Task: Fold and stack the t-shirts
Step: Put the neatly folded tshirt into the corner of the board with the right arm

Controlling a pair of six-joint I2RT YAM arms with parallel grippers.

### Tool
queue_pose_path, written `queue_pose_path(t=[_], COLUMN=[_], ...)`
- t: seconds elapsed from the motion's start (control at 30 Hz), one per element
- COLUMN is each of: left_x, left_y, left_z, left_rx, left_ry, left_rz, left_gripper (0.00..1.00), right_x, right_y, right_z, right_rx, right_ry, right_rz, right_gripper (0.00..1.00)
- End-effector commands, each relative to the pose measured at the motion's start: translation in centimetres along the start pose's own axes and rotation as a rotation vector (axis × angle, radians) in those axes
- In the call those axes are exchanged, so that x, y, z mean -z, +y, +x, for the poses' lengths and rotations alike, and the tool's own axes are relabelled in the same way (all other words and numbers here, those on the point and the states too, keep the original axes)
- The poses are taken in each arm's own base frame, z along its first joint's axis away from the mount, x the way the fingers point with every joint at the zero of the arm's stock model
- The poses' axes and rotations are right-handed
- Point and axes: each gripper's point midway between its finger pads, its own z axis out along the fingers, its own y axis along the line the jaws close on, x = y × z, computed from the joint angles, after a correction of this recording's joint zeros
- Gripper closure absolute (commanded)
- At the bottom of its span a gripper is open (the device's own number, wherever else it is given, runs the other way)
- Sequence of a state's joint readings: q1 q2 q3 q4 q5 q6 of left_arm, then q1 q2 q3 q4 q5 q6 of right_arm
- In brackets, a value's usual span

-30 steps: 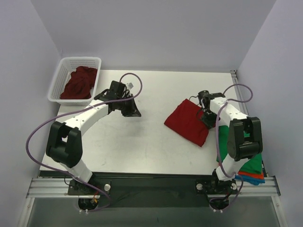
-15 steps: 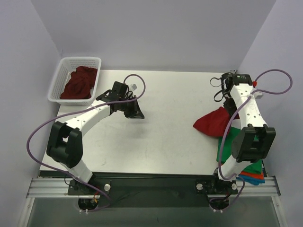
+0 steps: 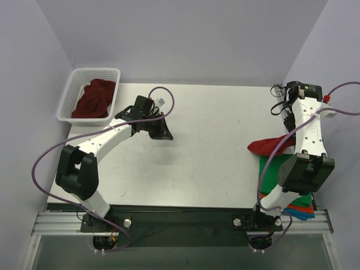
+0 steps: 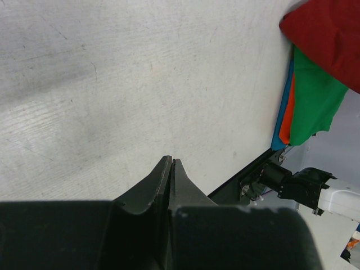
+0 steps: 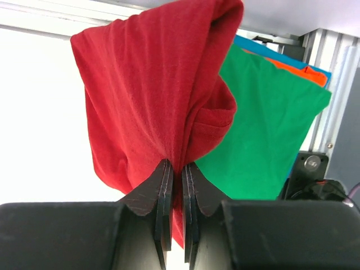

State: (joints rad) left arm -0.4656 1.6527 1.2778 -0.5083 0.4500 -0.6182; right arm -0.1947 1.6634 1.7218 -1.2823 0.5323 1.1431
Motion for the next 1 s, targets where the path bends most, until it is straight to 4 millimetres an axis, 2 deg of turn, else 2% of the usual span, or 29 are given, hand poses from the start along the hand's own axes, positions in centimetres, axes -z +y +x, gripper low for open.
queue_pose_path(t=[0.0, 0.4, 0.63, 0.83, 0.97], left_x=[0.9, 0.6, 0.4, 0.2, 0.1], left_y=[-1.8, -1.0, -0.9, -0.6, -0.5], left_z=[-1.1, -0.6, -0.4, -0.2, 0.0], left_rx=[-0.048, -0.050, -0.050, -0.050, -0.048], left_ry=[-0.032, -0.023, -0.018, -0.012, -0.008], left_rz=[0.032, 0.005, 0.002, -0.002, -0.003], left_gripper=[0.98, 0.98, 0.98, 0.98, 0.98], right_x=[2.0, 4.0, 4.2, 4.6, 4.5], right_y=[-4.8, -7.3, -8.0, -9.4, -10.8], right_z=[-0.9, -2.4, -2.6, -2.5, -1.7], right_rx=[0.076, 0.048, 0.046, 0.023, 0.019], right_ry=[-0.022, -0.040, -0.040, -0.046, -0.045], right_rz=[0.076, 0.000, -0.017, -0.034, -0.033], right_gripper=[1.00, 1.00, 1.00, 1.00, 1.00])
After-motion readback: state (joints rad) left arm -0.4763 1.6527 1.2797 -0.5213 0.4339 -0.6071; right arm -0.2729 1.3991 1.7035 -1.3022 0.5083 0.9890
